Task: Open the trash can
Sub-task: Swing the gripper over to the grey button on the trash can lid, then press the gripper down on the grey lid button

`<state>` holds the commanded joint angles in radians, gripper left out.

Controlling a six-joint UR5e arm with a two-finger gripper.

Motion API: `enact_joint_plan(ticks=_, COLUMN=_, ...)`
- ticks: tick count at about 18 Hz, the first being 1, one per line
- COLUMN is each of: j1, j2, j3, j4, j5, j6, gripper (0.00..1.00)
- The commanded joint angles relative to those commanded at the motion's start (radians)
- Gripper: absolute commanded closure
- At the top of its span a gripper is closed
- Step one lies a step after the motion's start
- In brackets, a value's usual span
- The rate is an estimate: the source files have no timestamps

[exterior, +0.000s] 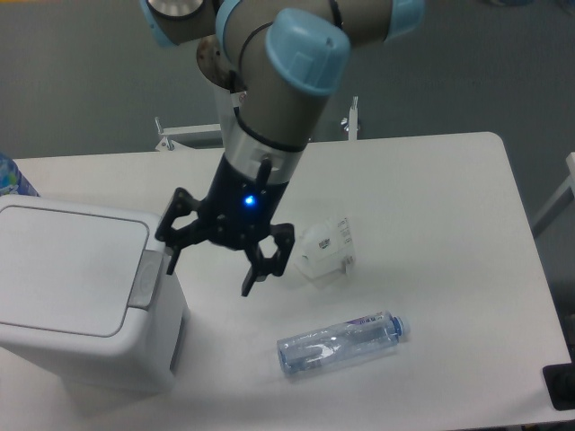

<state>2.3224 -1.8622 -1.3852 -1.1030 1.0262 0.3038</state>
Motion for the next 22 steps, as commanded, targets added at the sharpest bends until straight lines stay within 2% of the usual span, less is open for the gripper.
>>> enact_joint_plan(ticks=22, j1=-0.008, j2=-0.014, j3=-0.021, j4=0.005, j5=0.003, j6=-0.002, gripper=0.00)
